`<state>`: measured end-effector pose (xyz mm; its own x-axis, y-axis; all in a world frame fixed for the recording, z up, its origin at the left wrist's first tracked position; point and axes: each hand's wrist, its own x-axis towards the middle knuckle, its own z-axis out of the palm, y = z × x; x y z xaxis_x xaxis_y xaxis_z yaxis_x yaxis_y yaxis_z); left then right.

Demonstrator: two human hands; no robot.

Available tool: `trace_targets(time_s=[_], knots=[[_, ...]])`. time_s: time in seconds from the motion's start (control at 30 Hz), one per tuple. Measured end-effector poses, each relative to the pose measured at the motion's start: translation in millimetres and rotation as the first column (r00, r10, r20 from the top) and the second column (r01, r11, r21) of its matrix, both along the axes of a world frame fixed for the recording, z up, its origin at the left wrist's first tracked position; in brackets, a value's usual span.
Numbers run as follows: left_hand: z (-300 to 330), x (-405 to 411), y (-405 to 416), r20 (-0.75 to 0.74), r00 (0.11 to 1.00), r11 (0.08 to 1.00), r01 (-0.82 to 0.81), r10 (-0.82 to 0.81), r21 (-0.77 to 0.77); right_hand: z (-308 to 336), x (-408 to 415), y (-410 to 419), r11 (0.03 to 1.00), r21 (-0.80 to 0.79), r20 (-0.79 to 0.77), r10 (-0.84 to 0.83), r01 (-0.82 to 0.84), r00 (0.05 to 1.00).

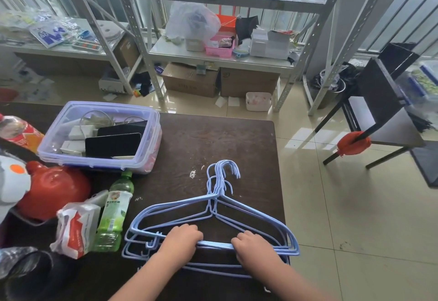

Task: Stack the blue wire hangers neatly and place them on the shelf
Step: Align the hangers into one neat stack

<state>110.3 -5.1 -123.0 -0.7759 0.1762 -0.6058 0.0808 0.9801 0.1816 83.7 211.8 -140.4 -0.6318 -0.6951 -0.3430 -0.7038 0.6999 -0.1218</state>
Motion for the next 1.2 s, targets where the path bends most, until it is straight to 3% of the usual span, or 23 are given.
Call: trace_targets(time_s=[0.13, 0.4, 0.7, 0.93, 1.07, 1.2], knots=[[-6.3, -7.0, -3.3, 0.011, 0.999, 0.999, 0.043, -0.042, -0.019, 3.7, -2.4, -3.8, 0.998, 0.053, 0.007, -0.023, 0.023, 1.000], [-10.5, 1.1, -8.3, -0.076, 0.996, 0.996, 0.057, -0.052, 0.065, 9.5, 3.8, 4.2, 0.998, 0.001, 0.031, -0.057, 0.057, 0.998], [-2.8, 7.3, 8.1, -0.127, 0.987, 0.995, 0.094, -0.098, -0.042, 2.0, -0.4, 1.6, 0.990, 0.050, 0.059, -0.132, 0.129, 0.990], [-7.1, 17.5, -0.1, -0.146, 0.989, 0.998, 0.038, -0.030, 0.056, 6.9, -8.8, -2.3, 0.999, -0.049, 0.087, -0.013, 0.018, 0.996], [-6.1, 13.6, -2.4, -0.158, 0.977, 0.987, 0.131, -0.144, -0.089, 2.7, -4.0, 7.3, 1.000, -0.004, 0.046, -0.009, 0.009, 0.999], [1.0, 14.8, 1.4, -0.111, 0.989, 0.994, 0.090, -0.096, -0.058, 0.9, 1.4, 15.9, 0.990, -0.126, 0.006, -0.057, 0.058, 0.998]])
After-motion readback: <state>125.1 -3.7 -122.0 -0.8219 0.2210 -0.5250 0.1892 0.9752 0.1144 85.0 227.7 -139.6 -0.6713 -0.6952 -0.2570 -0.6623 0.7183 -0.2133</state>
